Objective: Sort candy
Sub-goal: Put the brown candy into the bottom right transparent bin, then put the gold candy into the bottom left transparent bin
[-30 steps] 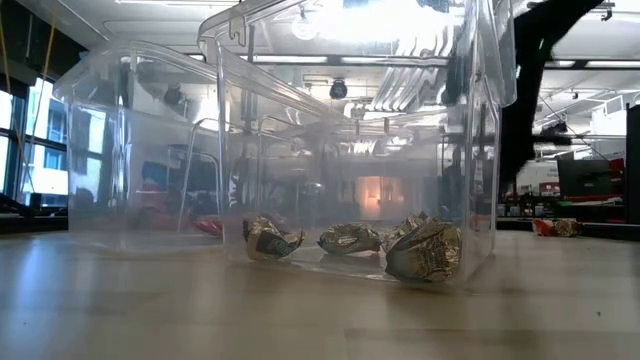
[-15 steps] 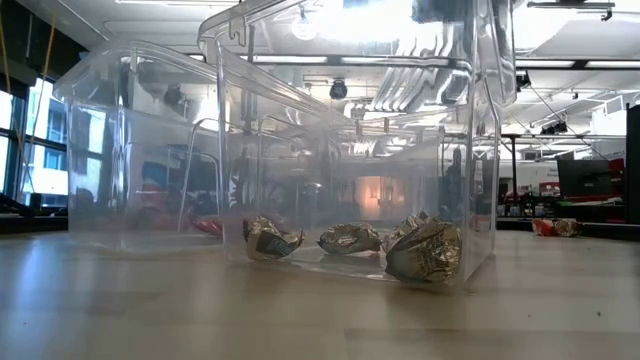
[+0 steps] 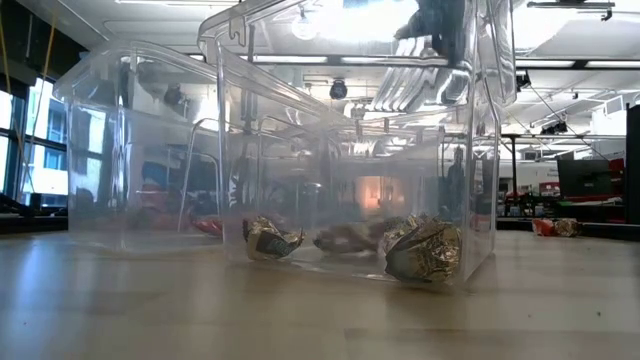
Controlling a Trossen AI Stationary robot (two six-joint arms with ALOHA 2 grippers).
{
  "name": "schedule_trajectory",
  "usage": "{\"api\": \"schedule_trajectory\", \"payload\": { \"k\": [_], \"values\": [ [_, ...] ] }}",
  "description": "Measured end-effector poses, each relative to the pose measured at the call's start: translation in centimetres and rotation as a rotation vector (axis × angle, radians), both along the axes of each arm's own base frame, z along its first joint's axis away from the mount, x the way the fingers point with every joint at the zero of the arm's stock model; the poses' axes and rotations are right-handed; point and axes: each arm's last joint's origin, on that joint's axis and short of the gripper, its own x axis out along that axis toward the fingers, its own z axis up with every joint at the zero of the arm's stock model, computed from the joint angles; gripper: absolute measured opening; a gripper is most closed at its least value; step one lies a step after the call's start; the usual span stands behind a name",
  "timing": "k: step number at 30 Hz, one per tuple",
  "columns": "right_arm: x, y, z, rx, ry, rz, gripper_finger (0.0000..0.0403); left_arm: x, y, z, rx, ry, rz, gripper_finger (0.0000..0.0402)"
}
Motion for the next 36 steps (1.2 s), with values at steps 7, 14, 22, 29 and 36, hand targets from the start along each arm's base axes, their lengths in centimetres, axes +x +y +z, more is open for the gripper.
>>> {"api": "schedule_trajectory", "payload": {
  "k": [7, 14, 22, 29, 36],
  "values": [
    [-3.3, -3.8, 4.2, -0.27, 0.334, -0.435, 0.0193, 0.1, 0.0, -0.2, -0.027, 0.011, -0.014, 0.0216],
    [-8.6, -7.3, 1.5, -0.242, 0.711, -0.76, 0.0186, 0.3, 0.0, -0.7, -0.041, 0.061, -0.034, 0.0216],
    [-12.2, -11.3, -6.9, -0.1, 0.978, -1.093, 0.0185, 0.3, -0.1, -0.7, -0.036, 0.061, -0.05, 0.0216],
    [-14.5, -14.8, -12.7, 0.044, 0.916, -1.308, 0.0185, 0.3, -0.1, -0.7, -0.045, 0.047, -0.06, 0.0216],
    [-16.5, -16.7, -15.2, 0.095, 0.825, -1.516, 0.0185, 0.3, -0.1, -0.7, -0.056, 0.042, -0.064, 0.0216]
  ]
}}
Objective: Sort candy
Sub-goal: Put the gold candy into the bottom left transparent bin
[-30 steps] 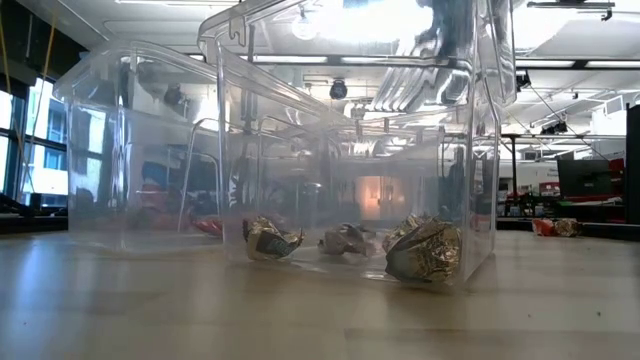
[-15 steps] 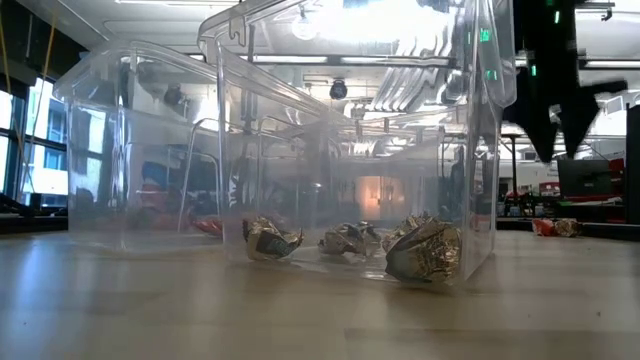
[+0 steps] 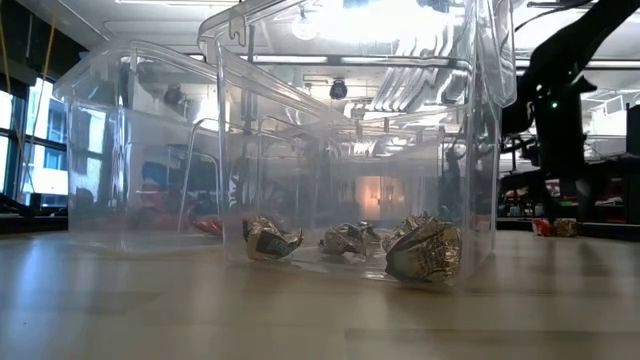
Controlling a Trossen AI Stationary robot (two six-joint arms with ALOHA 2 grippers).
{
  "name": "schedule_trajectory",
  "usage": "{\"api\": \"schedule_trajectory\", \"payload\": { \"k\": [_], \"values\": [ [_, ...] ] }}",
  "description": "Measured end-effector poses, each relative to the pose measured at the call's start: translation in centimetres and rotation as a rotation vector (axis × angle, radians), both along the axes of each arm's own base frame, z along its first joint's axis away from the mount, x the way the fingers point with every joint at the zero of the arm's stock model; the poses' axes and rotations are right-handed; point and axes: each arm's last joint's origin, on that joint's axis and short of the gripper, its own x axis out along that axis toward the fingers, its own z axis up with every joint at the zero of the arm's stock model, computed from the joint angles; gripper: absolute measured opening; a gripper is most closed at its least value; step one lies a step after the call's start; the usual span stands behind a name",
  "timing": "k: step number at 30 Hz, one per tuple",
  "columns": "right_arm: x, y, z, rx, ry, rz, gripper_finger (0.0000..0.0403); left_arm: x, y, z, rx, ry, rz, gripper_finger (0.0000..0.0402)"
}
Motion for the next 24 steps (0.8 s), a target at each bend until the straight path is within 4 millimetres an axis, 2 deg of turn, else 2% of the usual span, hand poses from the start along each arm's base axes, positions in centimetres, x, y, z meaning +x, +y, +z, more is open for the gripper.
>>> {"api": "schedule_trajectory", "payload": {
  "k": [4, 8, 11, 14, 15, 18, 22, 24],
  "values": [
    [0.0, -0.9, -0.7, -0.032, -0.035, 0.034, 0.0183, 0.0, 0.0, 0.0, 0.0, 0.0, 0.0, 0.0216],
    [-0.5, -0.9, -2.1, 0.032, 0.021, 0.047, 0.0154, 0.0, 0.0, 0.0, 0.0, 0.001, 0.001, 0.0216],
    [-0.6, -0.8, -2.8, 0.049, 0.017, 0.054, 0.0103, 0.0, 0.0, 0.0, -0.003, 0.001, 0.014, 0.0216],
    [0.2, -0.4, -2.7, 0.051, 0.022, 0.165, 0.0028, 0.0, 0.0, 0.0, -0.005, 0.001, 0.017, 0.0216],
    [0.5, -0.2, -2.3, 0.052, 0.026, 0.221, 0.0017, 0.0, 0.0, 0.0, -0.004, 0.001, 0.017, 0.0216],
    [1.5, 0.9, -0.6, 0.139, -0.009, 0.366, 0.0019, 0.0, 0.0, 0.0, -0.003, 0.001, 0.019, 0.0216],
    [2.8, 2.3, 3.4, 0.09, -0.012, 0.556, 0.0005, -0.1, 0.1, 0.0, 0.011, 0.006, 0.045, 0.0216],
    [3.6, 3.3, 6.1, 0.039, -0.079, 0.642, 0.0006, -0.1, 0.1, 0.0, 0.018, 0.008, 0.049, 0.0216]
  ]
}}
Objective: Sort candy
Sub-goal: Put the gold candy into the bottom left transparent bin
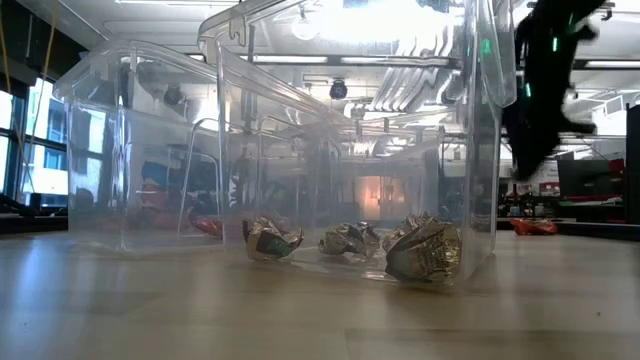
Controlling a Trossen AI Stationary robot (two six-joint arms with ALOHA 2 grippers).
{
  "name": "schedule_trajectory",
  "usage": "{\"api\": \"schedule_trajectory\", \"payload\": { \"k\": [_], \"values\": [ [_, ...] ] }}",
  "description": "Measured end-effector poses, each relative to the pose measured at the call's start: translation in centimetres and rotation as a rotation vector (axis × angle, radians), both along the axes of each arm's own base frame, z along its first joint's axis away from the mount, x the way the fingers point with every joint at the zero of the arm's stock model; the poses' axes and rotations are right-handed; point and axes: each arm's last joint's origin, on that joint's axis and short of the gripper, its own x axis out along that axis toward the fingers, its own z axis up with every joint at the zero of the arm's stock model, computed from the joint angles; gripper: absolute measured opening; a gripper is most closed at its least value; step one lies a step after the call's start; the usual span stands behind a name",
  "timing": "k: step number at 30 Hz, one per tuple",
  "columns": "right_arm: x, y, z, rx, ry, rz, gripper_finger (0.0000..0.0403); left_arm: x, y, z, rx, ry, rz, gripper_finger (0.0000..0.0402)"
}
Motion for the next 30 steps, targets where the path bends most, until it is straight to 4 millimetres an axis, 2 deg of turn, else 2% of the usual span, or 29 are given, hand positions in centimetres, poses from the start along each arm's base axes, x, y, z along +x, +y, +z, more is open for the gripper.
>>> {"api": "schedule_trajectory", "payload": {
  "k": [6, 9, 11, 13, 16, 21, 23, 27, 30],
  "values": [
    [1.7, 3.9, 9.4, -0.156, -0.422, 0.343, 0.0004, 0.0, 0.0, -0.1, -0.002, 0.008, 0.01, 0.0216],
    [2.5, 5.6, 12.0, -0.184, -0.623, 0.484, 0.0003, 0.1, 0.0, -0.3, -0.013, 0.029, 0.007, 0.0216],
    [3.5, 6.5, 12.5, -0.157, -0.73, 0.555, 0.0002, 0.1, 0.0, -0.5, -0.043, 0.039, -0.001, 0.0216],
    [4.9, 7.6, 12.2, -0.113, -0.81, 0.612, 0.0002, 0.2, 0.0, -0.7, -0.079, 0.039, -0.011, 0.0216],
    [7.3, 9.7, 10.8, -0.033, -0.833, 0.705, 0.0002, 0.3, -0.1, -0.9, -0.112, 0.038, -0.05, 0.0216],
    [11.3, 13.5, 7.0, 0.087, -0.756, 0.9, 0.0002, 0.3, -0.1, -0.9, -0.155, 0.02, -0.087, 0.0216],
    [12.2, 14.3, 5.6, 0.097, -0.713, 0.887, 0.001, 0.3, -0.1, -0.9, -0.182, 0.006, -0.094, 0.0216],
    [13.6, 14.9, 3.6, 0.139, -0.659, 0.812, 0.0058, 0.4, -0.3, -1.0, -0.229, -0.004, -0.173, 0.0216],
    [14.3, 15.7, 4.3, 0.146, -0.678, 0.832, 0.0109, 0.5, -0.5, -1.1, -0.235, 0.013, -0.248, 0.0216]
  ]
}}
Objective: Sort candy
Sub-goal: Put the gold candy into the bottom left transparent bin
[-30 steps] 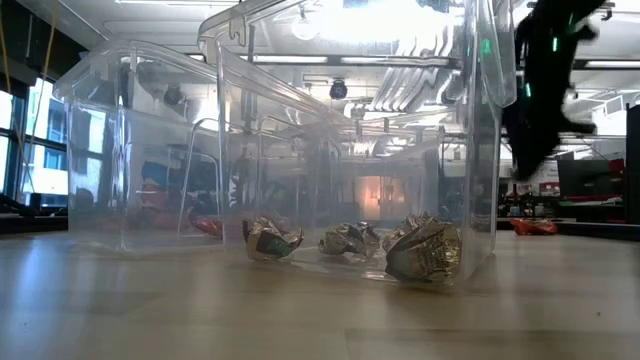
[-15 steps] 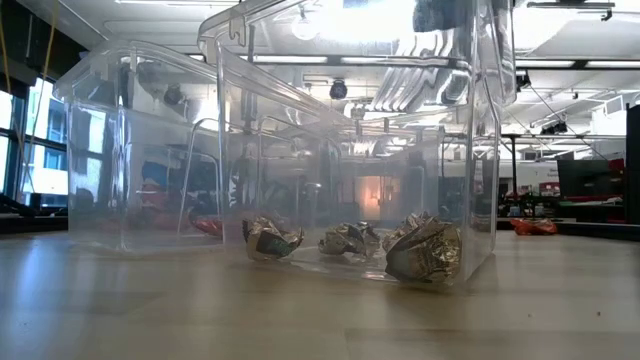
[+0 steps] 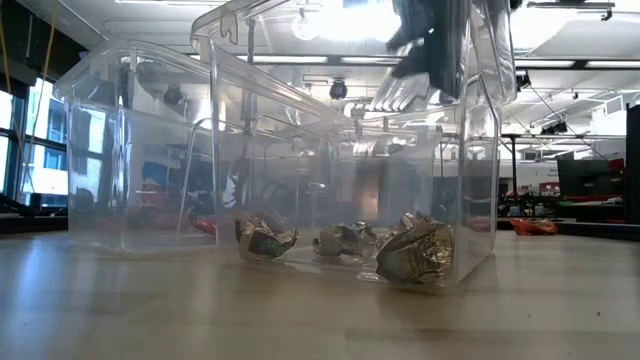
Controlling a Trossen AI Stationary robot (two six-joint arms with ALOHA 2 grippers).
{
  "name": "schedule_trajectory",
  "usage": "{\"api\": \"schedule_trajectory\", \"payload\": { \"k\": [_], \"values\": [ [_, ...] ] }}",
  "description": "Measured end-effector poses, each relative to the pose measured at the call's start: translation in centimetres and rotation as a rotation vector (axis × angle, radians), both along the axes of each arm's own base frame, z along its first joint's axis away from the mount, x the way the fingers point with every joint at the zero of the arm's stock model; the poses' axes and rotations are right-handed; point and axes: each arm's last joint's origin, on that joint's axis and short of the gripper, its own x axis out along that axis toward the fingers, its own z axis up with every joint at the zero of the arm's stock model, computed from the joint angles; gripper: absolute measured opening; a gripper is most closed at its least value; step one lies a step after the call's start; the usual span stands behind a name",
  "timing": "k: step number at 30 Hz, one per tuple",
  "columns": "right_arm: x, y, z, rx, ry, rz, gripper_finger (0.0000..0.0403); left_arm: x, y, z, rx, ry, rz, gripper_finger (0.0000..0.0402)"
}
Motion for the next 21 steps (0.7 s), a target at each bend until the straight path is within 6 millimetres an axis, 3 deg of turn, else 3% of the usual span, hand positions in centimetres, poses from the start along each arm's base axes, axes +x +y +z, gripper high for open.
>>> {"api": "schedule_trajectory", "payload": {
  "k": [6, 10, 14, 18, 21],
  "values": [
    [0.0, 0.6, 2.8, -0.008, 0.088, -0.059, 0.0187, 0.1, -0.4, -0.2, 0.073, 0.029, -0.149, 0.0216],
    [-1.1, 0.6, 6.4, 0.007, 0.214, -0.107, 0.0191, 0.1, -0.8, -0.7, 0.088, 0.084, -0.28, 0.0216],
    [-3.4, 1.2, 9.6, -0.017, 0.385, -0.121, 0.0181, 0.1, -1.0, -1.5, 0.081, 0.166, -0.354, 0.0216],
    [-6.7, 1.8, 9.4, -0.07, 0.699, -0.167, 0.0175, 0.1, -1.1, -2.0, 0.074, 0.212, -0.379, 0.0216],
    [-8.2, 2.5, 7.1, -0.067, 0.89, -0.133, 0.0174, 0.1, -1.1, -2.1, 0.072, 0.222, -0.396, 0.0216]
  ]
}}
